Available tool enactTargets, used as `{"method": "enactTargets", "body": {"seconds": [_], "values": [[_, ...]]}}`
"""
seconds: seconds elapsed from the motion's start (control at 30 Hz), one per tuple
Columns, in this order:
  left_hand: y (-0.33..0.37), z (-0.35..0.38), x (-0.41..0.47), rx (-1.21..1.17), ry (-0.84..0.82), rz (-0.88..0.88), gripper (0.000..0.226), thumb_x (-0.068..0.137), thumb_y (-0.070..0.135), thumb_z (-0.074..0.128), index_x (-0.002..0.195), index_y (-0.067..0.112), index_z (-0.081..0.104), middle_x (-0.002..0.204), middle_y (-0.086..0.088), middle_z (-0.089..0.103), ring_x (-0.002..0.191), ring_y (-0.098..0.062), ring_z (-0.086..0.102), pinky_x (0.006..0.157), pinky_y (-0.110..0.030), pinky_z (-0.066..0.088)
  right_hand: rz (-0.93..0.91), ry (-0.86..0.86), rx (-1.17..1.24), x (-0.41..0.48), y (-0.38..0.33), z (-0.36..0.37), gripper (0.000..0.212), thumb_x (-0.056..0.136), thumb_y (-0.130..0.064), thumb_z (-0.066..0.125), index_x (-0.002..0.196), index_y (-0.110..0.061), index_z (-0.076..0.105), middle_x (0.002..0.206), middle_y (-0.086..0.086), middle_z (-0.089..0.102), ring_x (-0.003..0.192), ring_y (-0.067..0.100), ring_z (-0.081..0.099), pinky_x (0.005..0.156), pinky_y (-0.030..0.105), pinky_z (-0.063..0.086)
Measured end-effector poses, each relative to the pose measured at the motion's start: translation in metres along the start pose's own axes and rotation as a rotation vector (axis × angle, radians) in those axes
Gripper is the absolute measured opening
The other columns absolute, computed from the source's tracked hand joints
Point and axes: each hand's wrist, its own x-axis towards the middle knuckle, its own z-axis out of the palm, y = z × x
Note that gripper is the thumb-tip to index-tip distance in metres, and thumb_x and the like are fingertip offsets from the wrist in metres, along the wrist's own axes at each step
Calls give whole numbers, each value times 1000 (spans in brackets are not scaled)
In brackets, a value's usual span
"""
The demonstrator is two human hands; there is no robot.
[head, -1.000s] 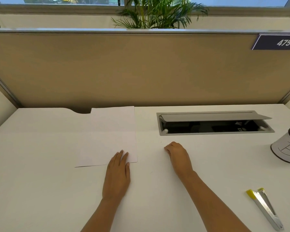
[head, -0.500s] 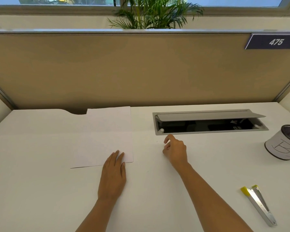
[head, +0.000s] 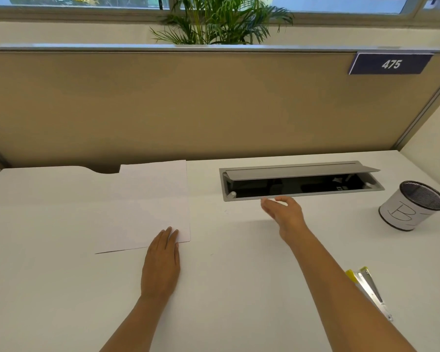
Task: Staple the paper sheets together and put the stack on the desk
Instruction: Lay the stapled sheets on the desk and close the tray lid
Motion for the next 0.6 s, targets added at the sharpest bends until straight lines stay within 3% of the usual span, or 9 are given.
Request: {"method": "enactTargets", "body": {"seconds": [0.13, 0.23, 0.3, 0.4, 0.53, 0.6], "values": [[12, 3, -4, -45, 6, -29, 65, 90, 37, 14, 128, 6, 56, 137, -11, 54, 129, -29, 47, 108, -39, 35, -112, 99, 28, 6, -29, -41, 23, 75, -11, 74, 83, -22, 56, 87, 3, 67, 84, 17, 66, 92, 27, 44], [19, 6, -5, -87, 21, -65, 52, 94, 29, 25, 130, 4, 54, 139, -12, 50, 132, -30, 44, 111, -40, 32, -207, 239, -3, 14, -51, -77, 18, 76, -11, 73, 90, -15, 63, 89, 4, 67, 83, 16, 65, 76, 18, 48], [23, 10, -4, -118, 38, -84, 40, 98, 17, 36, 131, 4, 52, 142, -12, 48, 133, -29, 41, 112, -41, 31, -283, 348, -39, 22, -63, -106, 24, 75, -10, 72, 98, -10, 67, 82, 3, 66, 71, 10, 64, 68, 16, 47], [26, 16, 0, -184, 58, -146, 39, 98, 14, 36, 134, 7, 49, 145, -9, 44, 135, -24, 36, 113, -37, 28, -339, 510, -116, 36, -75, -149, 24, 76, -6, 67, 99, -7, 68, 82, 7, 67, 56, 6, 57, 65, 22, 48], [21, 24, 1, -190, 71, -143, 39, 98, 15, 34, 134, 7, 48, 145, -8, 43, 136, -24, 34, 114, -36, 26, -348, 724, -232, 52, -76, -193, 21, 77, -5, 64, 98, -8, 70, 101, 13, 71, 82, 19, 60, 88, 32, 51], [20, 25, 2, -191, 74, -146, 39, 98, 15, 34, 134, 8, 48, 145, -7, 42, 137, -23, 33, 115, -37, 25, -352, 818, -299, 55, -77, -206, 23, 79, -4, 61, 100, -9, 70, 104, 14, 71, 93, 24, 63, 90, 26, 47]]}}
